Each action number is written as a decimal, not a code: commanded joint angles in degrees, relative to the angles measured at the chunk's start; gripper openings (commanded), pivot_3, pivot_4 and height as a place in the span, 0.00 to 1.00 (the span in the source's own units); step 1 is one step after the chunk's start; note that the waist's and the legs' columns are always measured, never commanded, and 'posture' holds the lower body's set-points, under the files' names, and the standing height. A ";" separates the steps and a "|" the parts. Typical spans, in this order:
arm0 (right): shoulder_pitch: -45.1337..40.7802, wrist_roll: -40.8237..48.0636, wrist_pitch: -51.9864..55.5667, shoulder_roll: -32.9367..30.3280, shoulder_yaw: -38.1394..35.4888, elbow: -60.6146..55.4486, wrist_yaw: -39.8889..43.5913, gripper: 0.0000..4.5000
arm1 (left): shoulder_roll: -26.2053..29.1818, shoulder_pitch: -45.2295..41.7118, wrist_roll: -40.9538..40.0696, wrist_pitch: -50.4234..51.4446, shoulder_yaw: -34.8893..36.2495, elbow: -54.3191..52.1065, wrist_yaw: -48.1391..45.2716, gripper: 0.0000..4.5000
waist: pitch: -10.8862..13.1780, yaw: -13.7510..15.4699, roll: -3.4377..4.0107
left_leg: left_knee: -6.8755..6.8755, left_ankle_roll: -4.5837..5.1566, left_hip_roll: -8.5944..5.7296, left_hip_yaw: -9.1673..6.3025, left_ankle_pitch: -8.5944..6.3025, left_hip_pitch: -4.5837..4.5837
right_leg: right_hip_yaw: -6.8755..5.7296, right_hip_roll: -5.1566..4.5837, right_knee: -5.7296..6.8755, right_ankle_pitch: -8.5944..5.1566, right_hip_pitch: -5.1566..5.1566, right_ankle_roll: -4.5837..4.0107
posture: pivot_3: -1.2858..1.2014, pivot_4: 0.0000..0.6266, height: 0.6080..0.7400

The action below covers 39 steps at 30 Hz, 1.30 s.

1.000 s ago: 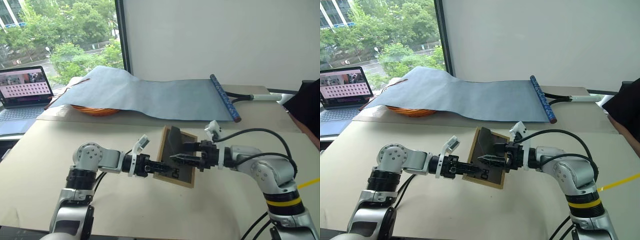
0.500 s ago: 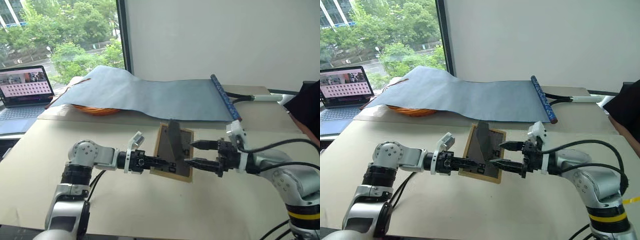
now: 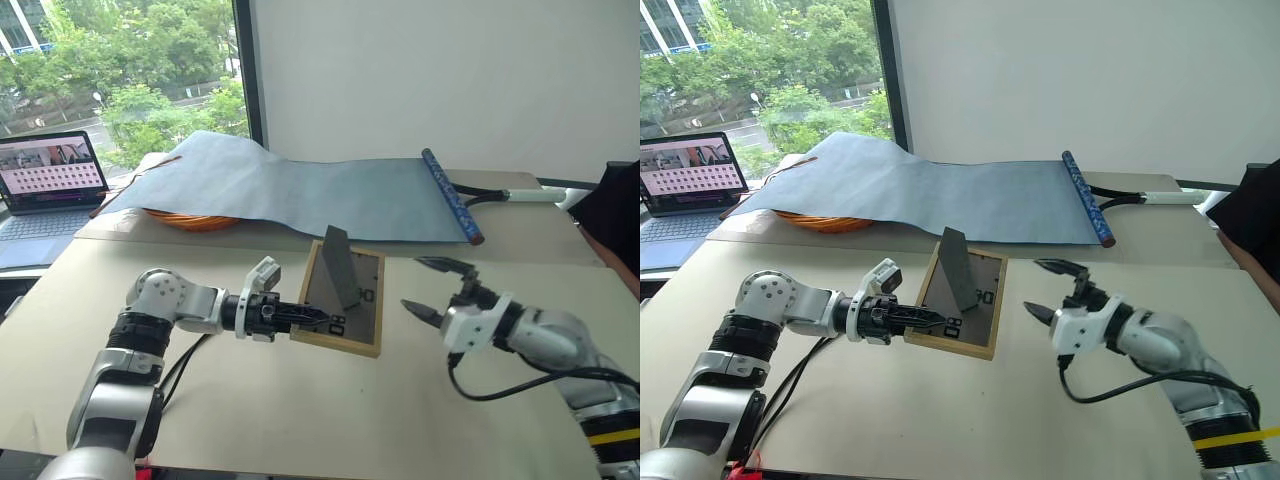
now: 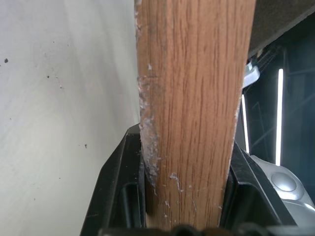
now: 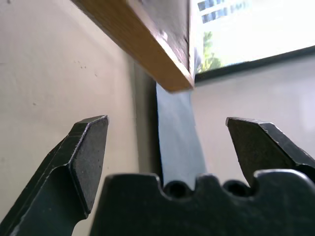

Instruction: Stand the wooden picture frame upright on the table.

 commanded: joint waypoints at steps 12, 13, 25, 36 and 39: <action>-8.48 -5.39 -6.91 6.13 4.91 4.86 -12.79 0.47 | 0.33 1.01 -1.83 0.15 -0.06 -9.10 -0.40 0.26 | 0.04 0.93 0.06 | 0.04 -0.05 -0.01 -0.11 0.10 0.01 | -0.10 0.00 0.17 0.02 0.07 -0.05 | 0.52 0.24 0.65; -8.47 -4.86 -6.97 5.96 4.89 5.03 -12.68 0.40 | 0.34 1.35 -1.30 0.15 0.47 -9.74 -0.48 0.26 | 0.04 0.99 0.06 | 0.05 -0.05 -0.02 -0.10 0.10 0.01 | -0.08 -0.01 0.17 0.02 0.07 -0.05 | 0.52 0.24 0.65; -8.17 25.79 13.04 7.47 0.27 6.77 2.35 0.28 | 6.48 10.75 12.24 -19.12 11.66 -25.68 -8.58 1.00 | 0.08 0.89 0.07 | 0.05 -0.06 0.00 -0.17 0.19 0.06 | -0.15 0.00 0.32 0.05 0.12 -0.11 | 0.52 0.24 0.65; -9.23 59.13 65.69 5.65 -15.52 3.70 7.71 0.28 | 7.80 18.19 16.97 -25.07 11.84 -34.43 -13.71 1.00 | 0.14 1.31 0.16 | 0.06 -0.03 0.00 -0.17 0.19 0.05 | -0.17 -0.01 0.30 0.05 0.13 -0.12 | 0.52 0.24 0.65; -9.54 62.82 76.22 3.85 -18.55 5.69 6.95 0.28 | 7.31 18.80 17.36 -25.07 11.69 -34.88 -13.45 1.00 | 0.17 1.17 0.20 | 0.04 -0.01 0.00 -0.17 0.18 0.05 | -0.16 -0.01 0.30 0.05 0.10 -0.12 | 0.52 0.24 0.65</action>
